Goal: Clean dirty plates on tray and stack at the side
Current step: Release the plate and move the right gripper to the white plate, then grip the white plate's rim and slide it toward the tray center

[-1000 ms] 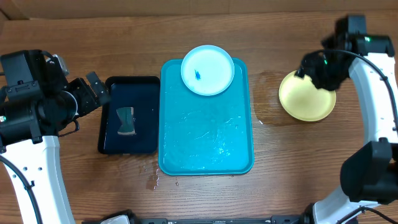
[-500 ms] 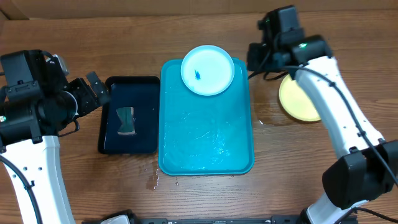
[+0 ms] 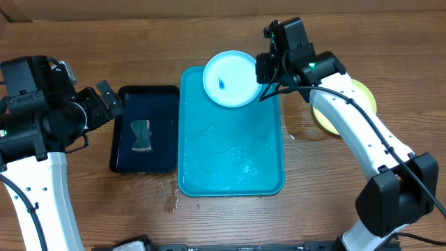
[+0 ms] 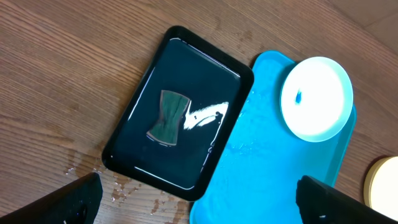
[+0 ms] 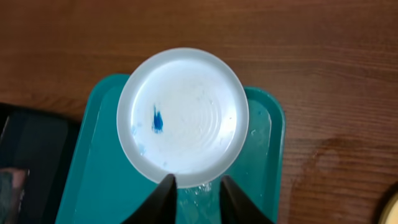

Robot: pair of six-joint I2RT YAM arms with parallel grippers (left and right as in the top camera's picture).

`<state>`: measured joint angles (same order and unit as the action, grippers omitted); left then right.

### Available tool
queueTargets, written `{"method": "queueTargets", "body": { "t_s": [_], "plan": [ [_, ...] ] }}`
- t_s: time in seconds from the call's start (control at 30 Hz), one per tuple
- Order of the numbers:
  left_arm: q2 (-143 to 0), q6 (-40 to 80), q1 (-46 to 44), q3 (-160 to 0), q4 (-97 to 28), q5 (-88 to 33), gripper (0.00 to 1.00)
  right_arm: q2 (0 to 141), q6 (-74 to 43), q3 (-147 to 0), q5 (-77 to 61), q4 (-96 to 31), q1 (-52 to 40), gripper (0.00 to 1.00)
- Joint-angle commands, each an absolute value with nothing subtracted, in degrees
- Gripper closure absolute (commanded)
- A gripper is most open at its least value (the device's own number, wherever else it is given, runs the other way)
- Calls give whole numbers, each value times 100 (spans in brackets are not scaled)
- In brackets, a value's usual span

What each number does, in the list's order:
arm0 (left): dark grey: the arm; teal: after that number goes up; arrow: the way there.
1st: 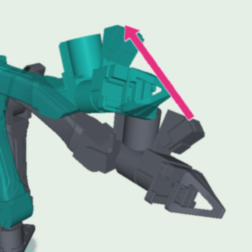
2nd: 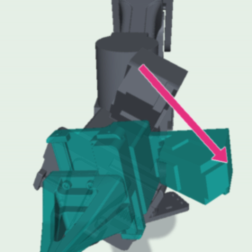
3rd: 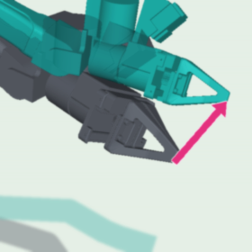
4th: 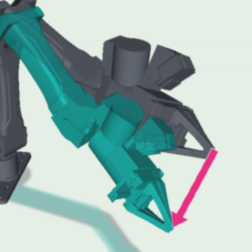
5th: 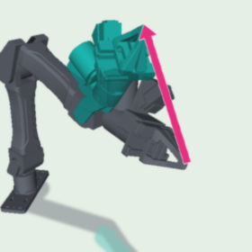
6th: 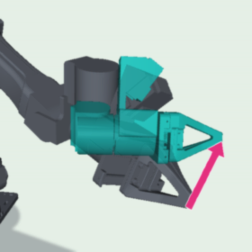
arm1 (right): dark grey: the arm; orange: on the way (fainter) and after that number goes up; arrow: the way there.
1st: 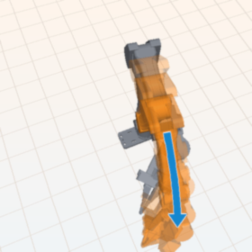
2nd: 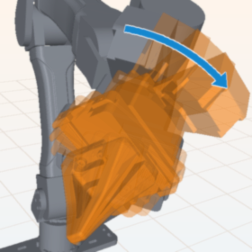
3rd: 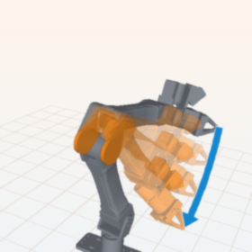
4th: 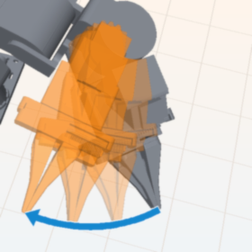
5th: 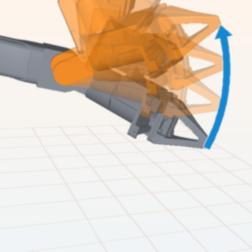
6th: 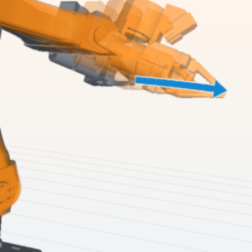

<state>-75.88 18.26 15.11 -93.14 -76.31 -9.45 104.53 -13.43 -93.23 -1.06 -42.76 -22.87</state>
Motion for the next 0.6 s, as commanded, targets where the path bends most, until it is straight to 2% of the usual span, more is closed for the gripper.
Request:
{"method": "queueTargets", "body": {
  "t_s": [0.0, 0.1, 0.57],
  "plan": [
    [-7607, 1844, 1525, -9402, -7627, -989, 0, 10650, -1323, -9295, 16, -4143, -2287, 66],
    [-7607, 1844, 1525, -9402, -7627, -989, 0, 10796, -1323, -9295, 16, -4003, -2287, 55],
    [-7607, 1844, 1525, -9402, -7627, -989, 0, 12027, -1321, -9295, 62, -3345, -2281, 49]
  ]
}}
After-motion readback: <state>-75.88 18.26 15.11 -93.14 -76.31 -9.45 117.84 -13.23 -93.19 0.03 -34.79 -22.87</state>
